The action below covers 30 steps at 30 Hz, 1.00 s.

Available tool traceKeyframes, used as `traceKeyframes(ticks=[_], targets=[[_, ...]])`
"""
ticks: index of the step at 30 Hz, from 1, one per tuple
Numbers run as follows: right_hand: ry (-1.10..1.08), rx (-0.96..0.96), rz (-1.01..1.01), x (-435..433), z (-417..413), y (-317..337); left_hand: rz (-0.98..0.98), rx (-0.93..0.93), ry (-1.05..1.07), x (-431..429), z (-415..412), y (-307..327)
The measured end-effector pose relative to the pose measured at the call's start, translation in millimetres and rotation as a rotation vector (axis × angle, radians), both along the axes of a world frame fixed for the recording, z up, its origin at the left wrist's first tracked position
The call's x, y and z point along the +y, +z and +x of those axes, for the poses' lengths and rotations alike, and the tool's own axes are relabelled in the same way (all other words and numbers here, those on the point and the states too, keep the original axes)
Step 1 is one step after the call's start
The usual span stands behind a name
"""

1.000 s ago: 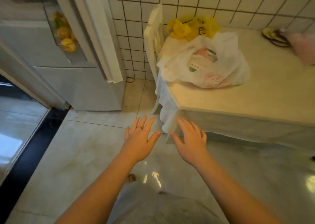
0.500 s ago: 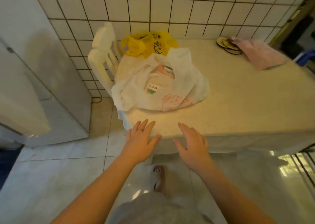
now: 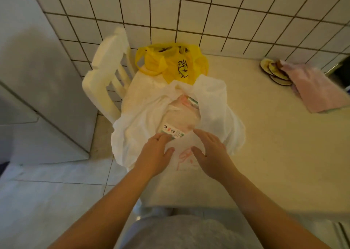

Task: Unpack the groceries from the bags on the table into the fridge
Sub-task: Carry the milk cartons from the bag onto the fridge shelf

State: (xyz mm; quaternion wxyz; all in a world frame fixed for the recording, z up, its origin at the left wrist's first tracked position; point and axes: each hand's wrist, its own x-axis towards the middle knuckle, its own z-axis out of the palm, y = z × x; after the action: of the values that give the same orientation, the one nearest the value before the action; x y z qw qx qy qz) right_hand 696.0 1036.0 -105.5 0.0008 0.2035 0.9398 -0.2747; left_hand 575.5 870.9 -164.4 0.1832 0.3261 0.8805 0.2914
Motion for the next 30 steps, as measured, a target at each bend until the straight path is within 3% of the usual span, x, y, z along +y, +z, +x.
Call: traceKeyframes(ticks=[6,12,17,24,30], targets=[[0.122,-0.116,0.078,43,-68,-17,-0.033,0.059,-0.020,35,-37,-17],[0.236,-0.285,0.343,87,-140,-42,-0.276,0.025,-0.118,58,-75,-34],[0.237,-0.394,0.497,129,-182,-57,-0.385,0.166,-0.203,65,-98,-40],[0.263,-0.479,0.578,183,-211,-73,-0.238,0.192,-0.144,83,-129,-43],[0.098,-0.542,0.545,229,-217,-86,-0.178,0.107,-0.094,116,-168,-43]])
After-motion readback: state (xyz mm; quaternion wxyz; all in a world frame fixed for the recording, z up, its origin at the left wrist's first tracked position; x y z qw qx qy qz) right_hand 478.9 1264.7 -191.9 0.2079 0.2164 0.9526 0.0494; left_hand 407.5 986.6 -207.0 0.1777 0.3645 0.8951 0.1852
